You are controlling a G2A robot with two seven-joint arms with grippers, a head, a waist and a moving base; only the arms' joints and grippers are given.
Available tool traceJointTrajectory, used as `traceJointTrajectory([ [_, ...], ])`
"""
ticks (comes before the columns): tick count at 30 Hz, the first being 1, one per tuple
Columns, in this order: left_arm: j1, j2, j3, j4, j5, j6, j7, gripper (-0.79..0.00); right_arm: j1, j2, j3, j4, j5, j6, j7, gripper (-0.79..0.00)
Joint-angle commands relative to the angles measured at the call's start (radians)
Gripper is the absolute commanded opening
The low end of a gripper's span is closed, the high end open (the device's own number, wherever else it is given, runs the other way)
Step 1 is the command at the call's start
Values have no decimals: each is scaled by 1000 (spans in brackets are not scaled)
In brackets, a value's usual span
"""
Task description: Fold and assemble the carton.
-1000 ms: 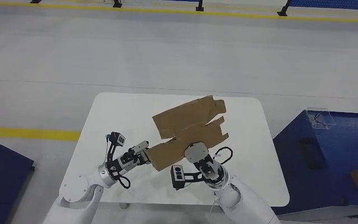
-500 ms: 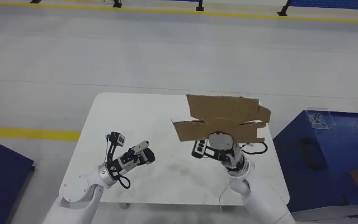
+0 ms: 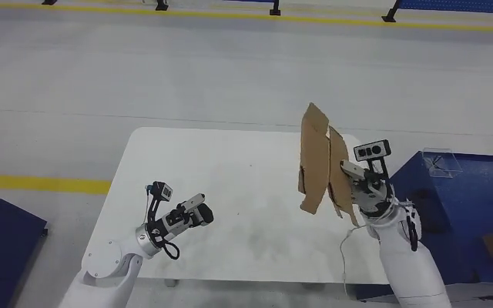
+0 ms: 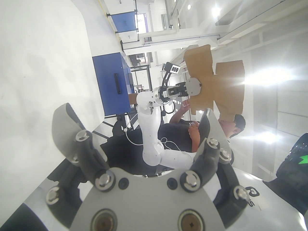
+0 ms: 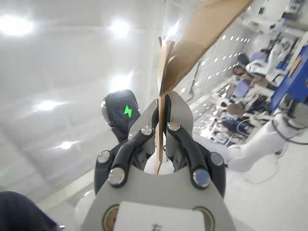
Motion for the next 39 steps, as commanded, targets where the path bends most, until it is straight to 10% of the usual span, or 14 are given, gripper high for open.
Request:
traceJointTrajectory([
  [1, 0, 0, 0, 0, 0, 0, 0, 0, -9, 2, 29, -15, -100, -103, -38, -785],
  [5, 0, 0, 0, 0, 0, 0, 0, 0, -27, 5, 49, -29, -334, -181, -142, -785],
  [16, 0, 0, 0, 0, 0, 0, 0, 0, -28, 5, 50, -34, -340, -184, -145, -785],
  [20, 0, 0, 0, 0, 0, 0, 0, 0, -62, 8, 119, -95, -562, -377, -237, -785],
  [28, 0, 0, 0, 0, 0, 0, 0, 0, -75, -43, 311, -192, -1535, -602, -950, -785],
  [39, 0, 0, 0, 0, 0, 0, 0, 0, -98, -95, 161, -162, -2799, -6, -2088, -785],
])
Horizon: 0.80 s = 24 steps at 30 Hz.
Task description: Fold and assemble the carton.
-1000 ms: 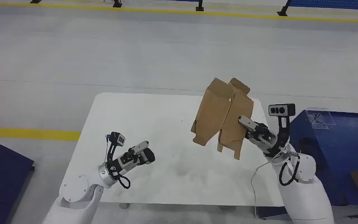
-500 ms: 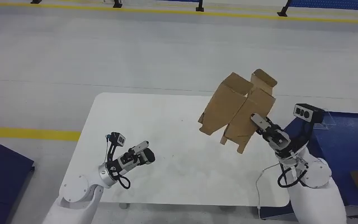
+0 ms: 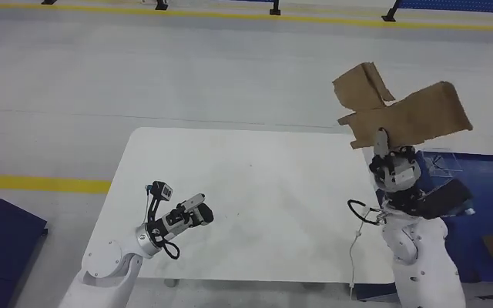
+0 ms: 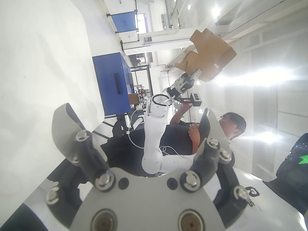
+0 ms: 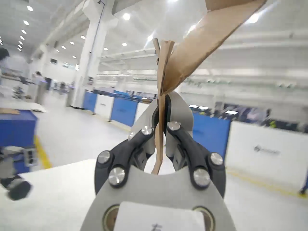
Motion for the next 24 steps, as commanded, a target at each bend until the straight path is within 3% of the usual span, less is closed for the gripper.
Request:
traceJointTrajectory([
  [1, 0, 0, 0, 0, 0, 0, 0, 0, 5, 2, -18, 39, -256, 172, -212, -785],
  [5, 0, 0, 0, 0, 0, 0, 0, 0, 15, 7, -26, 78, -477, 378, -349, -785],
  [10, 0, 0, 0, 0, 0, 0, 0, 0, 22, 24, -5, 85, -757, 506, -403, -785],
  [14, 0, 0, 0, 0, 0, 0, 0, 0, 24, 44, 7, 87, -998, 471, -388, -785],
  [16, 0, 0, 0, 0, 0, 0, 0, 0, 27, 51, 10, 80, -1034, 442, -380, -785],
  [21, 0, 0, 0, 0, 0, 0, 0, 0, 31, 61, 21, 66, -1025, 415, -378, -785],
  [24, 0, 0, 0, 0, 0, 0, 0, 0, 30, 61, 17, 63, -902, 362, -374, -785],
])
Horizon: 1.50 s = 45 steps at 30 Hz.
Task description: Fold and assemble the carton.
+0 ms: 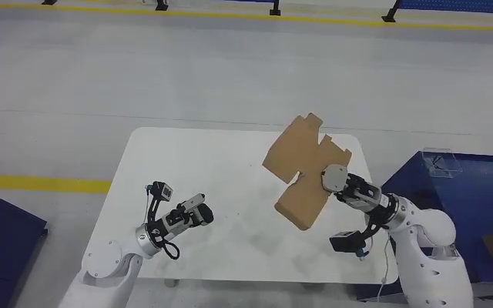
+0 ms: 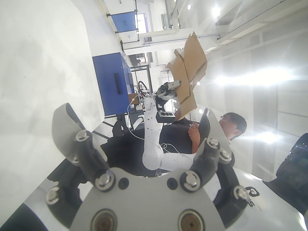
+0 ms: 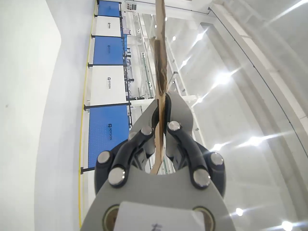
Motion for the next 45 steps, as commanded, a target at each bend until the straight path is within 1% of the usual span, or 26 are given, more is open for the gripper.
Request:
traceJointTrajectory([
  [1, 0, 0, 0, 0, 0, 0, 0, 0, -1, -2, -6, 3, 134, -62, 6, -785],
  [4, 0, 0, 0, 0, 0, 0, 0, 0, -5, -7, -24, 8, 416, -254, 22, -785],
  [7, 0, 0, 0, 0, 0, 0, 0, 0, -12, -12, -31, 1, 737, -500, 101, -785],
  [10, 0, 0, 0, 0, 0, 0, 0, 0, -20, -15, -30, -3, 1121, -735, 270, -785],
  [12, 0, 0, 0, 0, 0, 0, 0, 0, -22, -14, -34, 1, 1360, -827, 434, -785],
  [13, 0, 0, 0, 0, 0, 0, 0, 0, -25, -12, -47, 5, 1506, -861, 520, -785],
  [14, 0, 0, 0, 0, 0, 0, 0, 0, -27, -9, -58, 1, 1638, -873, 619, -785],
  [16, 0, 0, 0, 0, 0, 0, 0, 0, -32, 1, -83, -11, 1902, -848, 839, -785],
  [17, 0, 0, 0, 0, 0, 0, 0, 0, -34, 7, -100, -25, 2041, -823, 953, -785],
  [19, 0, 0, 0, 0, 0, 0, 0, 0, -33, 22, -117, -53, 2292, -740, 1188, -785],
  [21, 0, 0, 0, 0, 0, 0, 0, 0, -30, 35, -112, -61, 2465, -665, 1374, -785],
  [23, 0, 0, 0, 0, 0, 0, 0, 0, -35, 44, -120, -62, 2617, -597, 1527, -785],
  [25, 0, 0, 0, 0, 0, 0, 0, 0, -34, 51, -121, -52, 2699, -550, 1651, -785],
  [26, 0, 0, 0, 0, 0, 0, 0, 0, -32, 53, -119, -41, 2722, -539, 1689, -785],
  [31, 0, 0, 0, 0, 0, 0, 0, 0, -29, 55, -158, 9, 2789, -484, 1778, -785],
  [35, 0, 0, 0, 0, 0, 0, 0, 0, -15, 55, -174, 36, 2796, -445, 1808, -785],
  [45, 0, 0, 0, 0, 0, 0, 0, 0, -15, 55, -174, 36, 2796, -445, 1808, -785],
])
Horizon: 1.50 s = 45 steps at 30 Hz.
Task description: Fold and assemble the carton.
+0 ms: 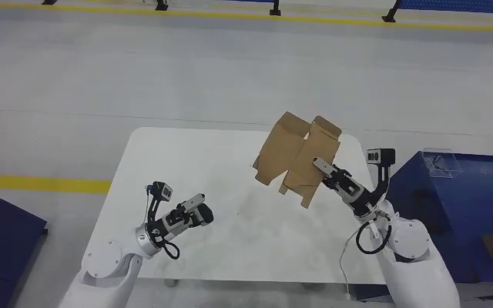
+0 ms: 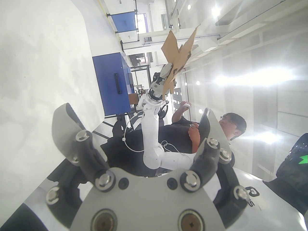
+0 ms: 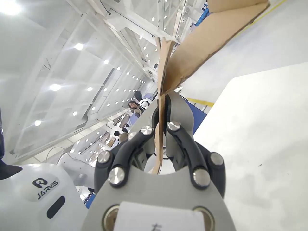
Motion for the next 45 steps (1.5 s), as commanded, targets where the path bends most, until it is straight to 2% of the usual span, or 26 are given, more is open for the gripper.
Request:
traceJointTrajectory([
  [1, 0, 0, 0, 0, 0, 0, 0, 0, 0, 0, 0, 0, 0, 0, 0, -785],
  [2, 0, 0, 0, 0, 0, 0, 0, 0, -3, -1, -4, -2, 11, 6, -1, -785],
  [4, 0, 0, 0, 0, 0, 0, 0, 0, -16, -8, -29, -33, 234, 85, 20, -785],
  [7, 0, 0, 0, 0, 0, 0, 0, 0, -13, -8, -6, -52, 561, 270, 108, -785],
  [10, 0, 0, 0, 0, 0, 0, 0, 0, -18, -9, 27, -65, 820, 429, 176, -785],
  [14, 0, 0, 0, 0, 0, 0, 0, 0, -12, -13, 48, -49, 1192, 719, 162, -785],
  [18, 0, 0, 0, 0, 0, 0, 0, 0, 0, -15, 41, -20, 1483, 982, 52, -785],
  [25, 0, 0, 0, 0, 0, 0, 0, 0, 11, -18, -44, 53, 1942, 1308, -207, -785],
  [29, 0, 0, 0, 0, 0, 0, 0, 0, 18, -14, -127, 86, 2266, 1414, -411, -785],
  [33, 0, 0, 0, 0, 0, 0, 0, 0, 29, -3, -150, 76, 2450, 1409, -573, -785],
  [35, 0, 0, 0, 0, 0, 0, 0, 0, 35, 2, -126, 62, 2453, 1396, -610, -785],
  [36, 0, 0, 0, 0, 0, 0, 0, 0, 41, 4, -97, 50, 2404, 1386, -606, -785],
  [38, 0, 0, 0, 0, 0, 0, 0, 0, 50, 4, -13, -14, 2148, 1347, -529, -785],
  [40, 0, 0, 0, 0, 0, 0, 0, 0, 28, -2, 40, -94, 1789, 1242, -350, -785],
  [42, 0, 0, 0, 0, 0, 0, 0, 0, -4, -7, 41, -129, 1470, 1100, -122, -785],
  [45, 0, 0, 0, 0, 0, 0, 0, 0, -33, -5, 38, -114, 1061, 822, 151, -785],
])
